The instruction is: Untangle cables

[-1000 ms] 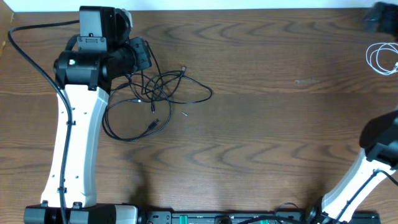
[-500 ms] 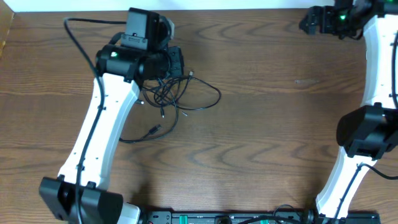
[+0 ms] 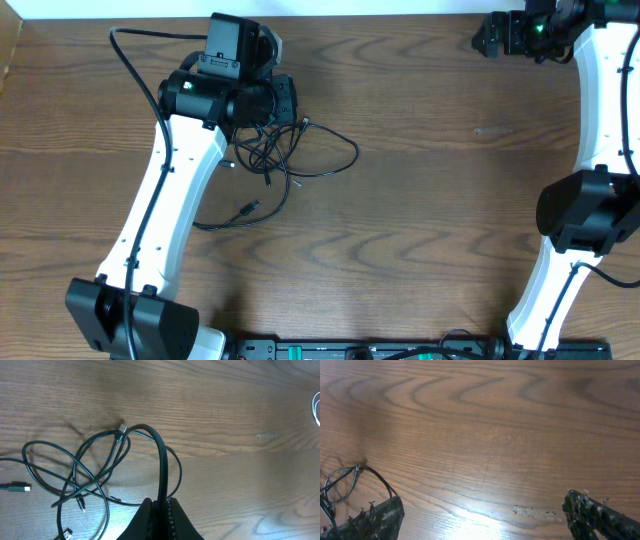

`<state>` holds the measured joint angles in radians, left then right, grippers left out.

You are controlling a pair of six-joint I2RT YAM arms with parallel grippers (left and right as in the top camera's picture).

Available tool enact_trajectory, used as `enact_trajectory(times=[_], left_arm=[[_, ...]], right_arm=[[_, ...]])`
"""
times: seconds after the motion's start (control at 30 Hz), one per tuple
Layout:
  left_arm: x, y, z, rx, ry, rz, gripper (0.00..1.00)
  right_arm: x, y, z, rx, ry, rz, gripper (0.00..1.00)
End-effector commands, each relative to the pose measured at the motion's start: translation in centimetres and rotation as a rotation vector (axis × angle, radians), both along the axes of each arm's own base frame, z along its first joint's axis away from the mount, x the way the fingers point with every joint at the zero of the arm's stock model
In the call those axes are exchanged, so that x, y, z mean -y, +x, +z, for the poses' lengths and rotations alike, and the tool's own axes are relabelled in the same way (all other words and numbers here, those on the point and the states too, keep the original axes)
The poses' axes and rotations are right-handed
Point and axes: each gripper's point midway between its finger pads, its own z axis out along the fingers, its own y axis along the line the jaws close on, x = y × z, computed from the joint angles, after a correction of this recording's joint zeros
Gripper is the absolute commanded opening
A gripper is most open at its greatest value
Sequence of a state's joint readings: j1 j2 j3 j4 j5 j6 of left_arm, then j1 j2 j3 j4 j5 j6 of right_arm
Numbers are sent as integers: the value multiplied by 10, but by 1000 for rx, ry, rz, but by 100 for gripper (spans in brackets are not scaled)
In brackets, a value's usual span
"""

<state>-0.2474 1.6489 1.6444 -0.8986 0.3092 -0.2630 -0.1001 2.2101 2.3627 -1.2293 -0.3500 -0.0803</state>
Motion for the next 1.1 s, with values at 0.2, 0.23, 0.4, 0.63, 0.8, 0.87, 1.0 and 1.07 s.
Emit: enact_trajectory(times=[0.2,0.23,0.4,0.63,0.8,0.87,1.0,1.07], left_arm=[[22,-2,-4,0,-7,-48,8],[24,-2,-5,-1,-6,-53,8],[42,1,-17,-13,-13,-92,7],[94,4,-20,-7,-138,-180,7],[127,2,-12,54,-172,-255,7],[132,4,2,101,-190,-265,7],[130,9,53,226,-244,-272,8],[126,9,78,293,-265,-269,11]], right_arm=[[-1,0,-1,2,-8,11,99],[-1,0,-1,-1,-8,11,99],[-5,-4,-3,-18,-3,17,99],[-15,-6,-4,-24,-2,38,99],[-24,-6,-4,-24,-3,55,99],[-27,-6,-4,-24,-3,60,99],[-34,-7,-4,-27,-2,73,99],[-39,-8,-5,-29,-2,83,99]])
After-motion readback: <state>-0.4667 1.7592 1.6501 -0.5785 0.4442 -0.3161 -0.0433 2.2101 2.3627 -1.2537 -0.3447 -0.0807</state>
